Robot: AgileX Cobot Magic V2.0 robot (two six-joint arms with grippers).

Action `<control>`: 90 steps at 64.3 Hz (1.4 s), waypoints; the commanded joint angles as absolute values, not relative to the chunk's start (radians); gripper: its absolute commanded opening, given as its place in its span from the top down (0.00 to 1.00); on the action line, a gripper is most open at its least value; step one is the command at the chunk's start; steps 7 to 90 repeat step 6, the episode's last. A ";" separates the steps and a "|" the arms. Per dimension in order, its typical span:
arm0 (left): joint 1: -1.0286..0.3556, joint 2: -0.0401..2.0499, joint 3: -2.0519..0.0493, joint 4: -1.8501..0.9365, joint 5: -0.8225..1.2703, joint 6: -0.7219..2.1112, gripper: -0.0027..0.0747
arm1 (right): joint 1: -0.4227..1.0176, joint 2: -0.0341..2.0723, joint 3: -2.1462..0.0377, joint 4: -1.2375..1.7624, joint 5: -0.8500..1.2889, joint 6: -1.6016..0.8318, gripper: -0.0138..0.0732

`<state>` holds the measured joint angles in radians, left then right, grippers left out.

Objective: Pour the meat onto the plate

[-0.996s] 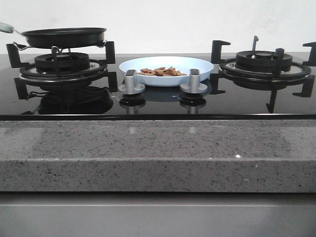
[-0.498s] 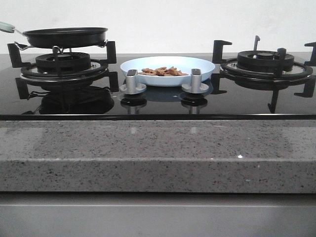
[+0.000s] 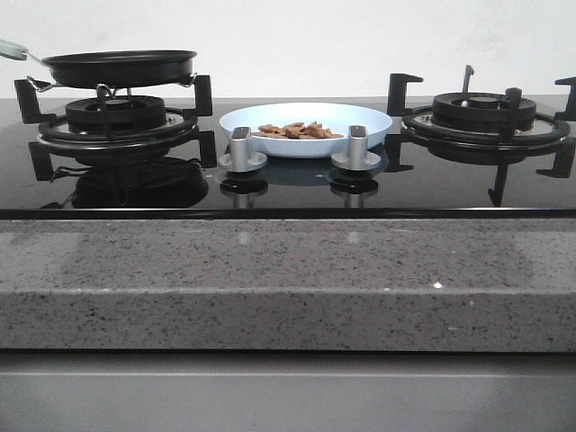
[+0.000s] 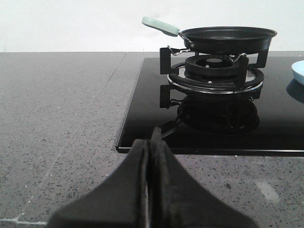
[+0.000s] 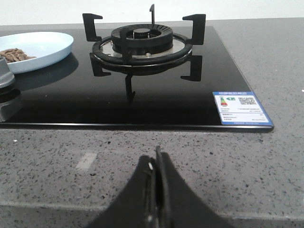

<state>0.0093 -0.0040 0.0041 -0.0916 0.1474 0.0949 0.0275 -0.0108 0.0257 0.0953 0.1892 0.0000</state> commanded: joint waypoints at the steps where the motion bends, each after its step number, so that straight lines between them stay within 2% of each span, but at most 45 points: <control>1: 0.008 -0.021 0.009 -0.101 0.063 0.087 0.99 | 0.023 -0.027 0.022 0.086 0.114 -0.006 0.92; 90: 0.008 -0.021 0.009 -0.101 0.063 0.087 0.99 | 0.023 -0.027 0.022 0.086 0.114 -0.006 0.92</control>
